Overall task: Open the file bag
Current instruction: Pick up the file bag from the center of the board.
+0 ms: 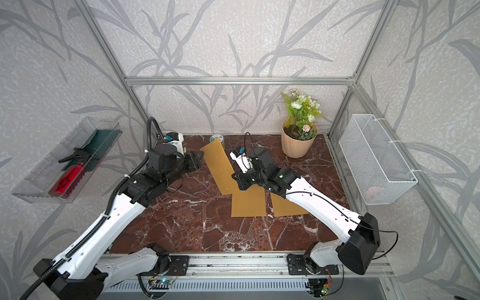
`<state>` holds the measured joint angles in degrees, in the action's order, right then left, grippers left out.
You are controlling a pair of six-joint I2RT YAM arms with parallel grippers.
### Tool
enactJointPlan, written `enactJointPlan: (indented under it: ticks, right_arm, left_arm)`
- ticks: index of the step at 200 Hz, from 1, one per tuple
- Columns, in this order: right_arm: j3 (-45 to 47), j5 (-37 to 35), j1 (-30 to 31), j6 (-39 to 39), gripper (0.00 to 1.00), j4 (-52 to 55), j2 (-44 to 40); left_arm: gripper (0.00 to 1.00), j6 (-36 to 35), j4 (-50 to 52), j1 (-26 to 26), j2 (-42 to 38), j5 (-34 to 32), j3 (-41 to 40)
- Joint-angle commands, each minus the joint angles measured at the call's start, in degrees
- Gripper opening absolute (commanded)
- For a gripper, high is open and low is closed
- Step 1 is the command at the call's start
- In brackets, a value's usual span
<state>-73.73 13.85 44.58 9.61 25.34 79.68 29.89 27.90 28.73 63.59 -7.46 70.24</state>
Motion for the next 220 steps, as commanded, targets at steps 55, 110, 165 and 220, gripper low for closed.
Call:
enactJointPlan:
  ticks: [55, 110, 165, 220]
  right_arm:
    - [-5.67, -12.6, 4.87, -1.87, 0.0, 2.18, 4.0]
    - [-7.41, -15.57, 5.87, -2.22, 0.0, 2.53, 6.34]
    - [-9.98, -19.01, 7.25, -3.74, 0.0, 3.73, 7.23]
    - [-13.86, -25.03, 9.66, -6.72, 0.0, 6.82, 9.6]
  left_arm:
    - [0.62, -1.15, 5.2, 5.41, 7.88, -5.74, 10.79]
    - [0.62, -0.94, 5.46, 7.69, 9.05, -7.03, 12.55]
    - [0.61, -0.3, 6.3, 8.21, 10.45, -8.1, 13.24]
    - [0.61, 0.61, 6.71, 8.3, 13.38, -8.72, 15.44]
